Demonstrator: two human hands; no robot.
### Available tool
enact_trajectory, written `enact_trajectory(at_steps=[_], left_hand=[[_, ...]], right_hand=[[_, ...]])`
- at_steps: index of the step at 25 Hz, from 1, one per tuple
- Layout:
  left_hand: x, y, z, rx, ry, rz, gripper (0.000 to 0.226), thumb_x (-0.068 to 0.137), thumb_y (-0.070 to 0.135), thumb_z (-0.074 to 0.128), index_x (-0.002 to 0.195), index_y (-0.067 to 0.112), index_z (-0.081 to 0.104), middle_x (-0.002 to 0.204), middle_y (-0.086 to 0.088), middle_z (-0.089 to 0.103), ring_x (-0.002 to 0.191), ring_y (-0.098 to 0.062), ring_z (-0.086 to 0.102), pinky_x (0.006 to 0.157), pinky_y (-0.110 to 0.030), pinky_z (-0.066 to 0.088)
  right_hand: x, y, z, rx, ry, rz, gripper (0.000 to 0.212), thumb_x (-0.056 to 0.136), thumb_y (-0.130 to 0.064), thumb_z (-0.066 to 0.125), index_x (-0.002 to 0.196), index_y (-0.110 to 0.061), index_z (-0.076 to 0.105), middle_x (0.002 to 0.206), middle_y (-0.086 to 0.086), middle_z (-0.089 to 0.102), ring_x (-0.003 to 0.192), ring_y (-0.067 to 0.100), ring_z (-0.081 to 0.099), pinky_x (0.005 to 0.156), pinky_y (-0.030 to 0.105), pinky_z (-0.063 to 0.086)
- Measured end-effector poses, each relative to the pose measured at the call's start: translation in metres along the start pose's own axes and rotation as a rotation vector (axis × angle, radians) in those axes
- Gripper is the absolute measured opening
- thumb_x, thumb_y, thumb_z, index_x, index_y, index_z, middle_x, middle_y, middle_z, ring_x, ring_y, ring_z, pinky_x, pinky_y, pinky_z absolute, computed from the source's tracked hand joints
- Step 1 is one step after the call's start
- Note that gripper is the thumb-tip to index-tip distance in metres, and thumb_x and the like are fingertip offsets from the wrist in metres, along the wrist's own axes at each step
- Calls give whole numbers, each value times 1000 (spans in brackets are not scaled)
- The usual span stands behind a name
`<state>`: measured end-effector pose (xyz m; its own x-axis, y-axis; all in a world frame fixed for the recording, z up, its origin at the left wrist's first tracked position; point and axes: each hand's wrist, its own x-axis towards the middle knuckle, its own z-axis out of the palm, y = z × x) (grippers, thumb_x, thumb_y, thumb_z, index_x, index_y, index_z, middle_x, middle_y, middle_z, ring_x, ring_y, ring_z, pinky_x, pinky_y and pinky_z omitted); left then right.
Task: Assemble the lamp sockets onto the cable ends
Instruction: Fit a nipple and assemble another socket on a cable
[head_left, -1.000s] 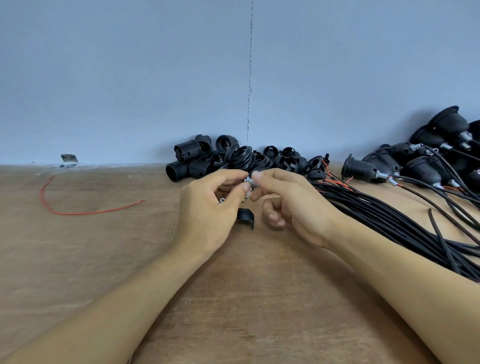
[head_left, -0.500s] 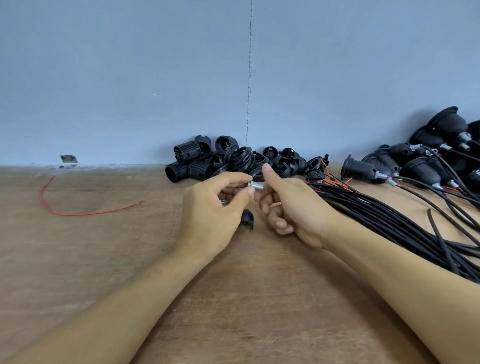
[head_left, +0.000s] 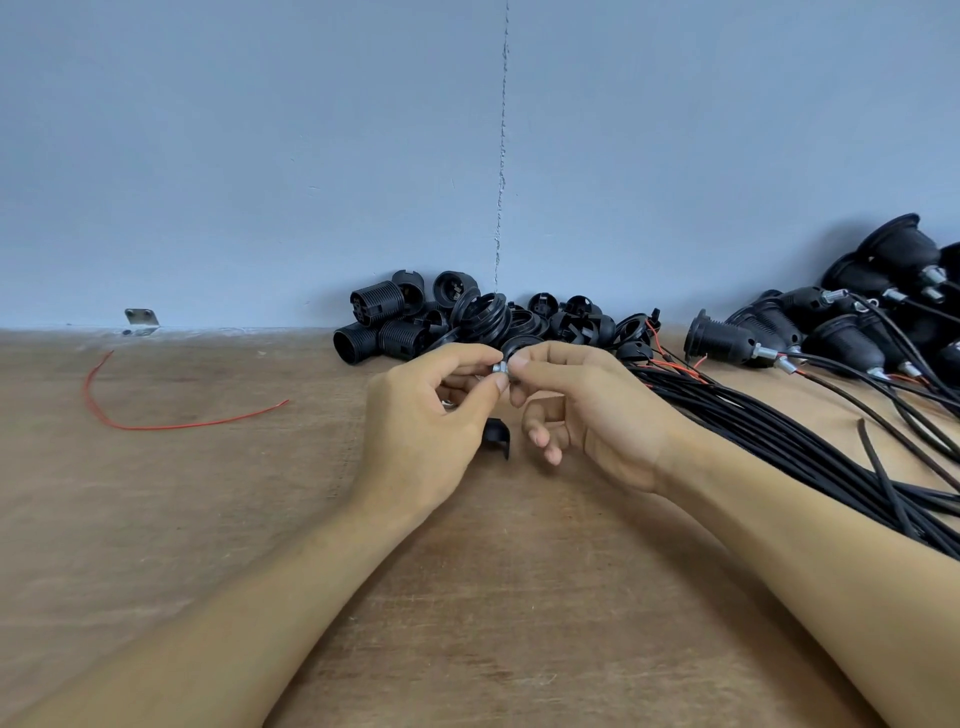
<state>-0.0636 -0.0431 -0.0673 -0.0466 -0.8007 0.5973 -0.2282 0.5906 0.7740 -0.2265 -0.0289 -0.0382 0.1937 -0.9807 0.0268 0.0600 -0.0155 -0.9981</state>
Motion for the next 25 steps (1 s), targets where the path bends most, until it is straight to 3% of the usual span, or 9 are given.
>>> enact_trajectory(at_steps=[2, 5, 7, 9, 13, 17, 20, 25], left_hand=[[-1, 0, 1, -9, -10, -2, 21, 86, 8, 79, 98, 25, 78, 87, 15, 77, 85, -3, 73, 78, -21, 58], [-1, 2, 1, -3, -14, 10, 21, 86, 8, 79, 98, 25, 78, 87, 17, 76, 85, -2, 72, 76, -16, 55], [0, 1, 0, 1, 0, 11, 23, 86, 8, 79, 96, 28, 78, 86, 17, 76, 83, -3, 73, 76, -18, 56], [1, 0, -1, 1, 9, 10, 23, 86, 8, 79, 95, 30, 77, 85, 18, 76, 83, -4, 73, 76, -20, 57], [-1, 1, 1, 15, -7, 19, 22, 85, 9, 79, 97, 28, 78, 87, 18, 76, 85, -2, 72, 75, -14, 53], [0, 1, 0, 14, -13, 31, 25, 86, 8, 79, 95, 31, 77, 86, 17, 76, 84, -3, 72, 76, -17, 55], [-2, 1, 1, 15, -22, 21, 21, 85, 8, 80, 97, 24, 78, 86, 16, 76, 84, -3, 72, 75, -14, 54], [-1, 1, 0, 12, -21, 17, 20, 86, 7, 79, 96, 24, 79, 84, 13, 76, 84, -6, 72, 76, -19, 56]], right_hand=[[0, 1, -1, -26, 22, 10, 30, 101, -34, 56, 86, -9, 60, 67, 5, 56, 41, 14, 48, 35, 21, 38], [1, 3, 1, -38, 32, 57, 48, 99, -53, 49, 93, -6, 61, 69, 10, 59, 40, 17, 47, 34, 20, 36], [0, 0, 1, -34, -8, 22, 33, 100, -39, 56, 97, -6, 59, 76, 9, 60, 43, 15, 47, 36, 21, 35], [0, 1, -2, -52, -14, -5, 24, 100, -28, 58, 91, -6, 58, 70, 5, 58, 42, 13, 45, 35, 20, 32], [0, 4, 1, -104, 64, 43, 47, 99, -50, 50, 81, -8, 58, 59, 6, 55, 34, 13, 39, 34, 16, 25], [-1, 3, -1, -95, 33, 13, 35, 99, -41, 58, 83, -10, 57, 68, 7, 57, 36, 12, 38, 35, 16, 25], [2, 4, -2, -115, 102, 59, 51, 98, -55, 50, 75, -10, 57, 55, 5, 52, 33, 13, 36, 34, 15, 25], [0, 3, -5, -96, 29, -12, 28, 99, -34, 59, 87, -9, 58, 64, 2, 51, 37, 12, 41, 35, 17, 28]])
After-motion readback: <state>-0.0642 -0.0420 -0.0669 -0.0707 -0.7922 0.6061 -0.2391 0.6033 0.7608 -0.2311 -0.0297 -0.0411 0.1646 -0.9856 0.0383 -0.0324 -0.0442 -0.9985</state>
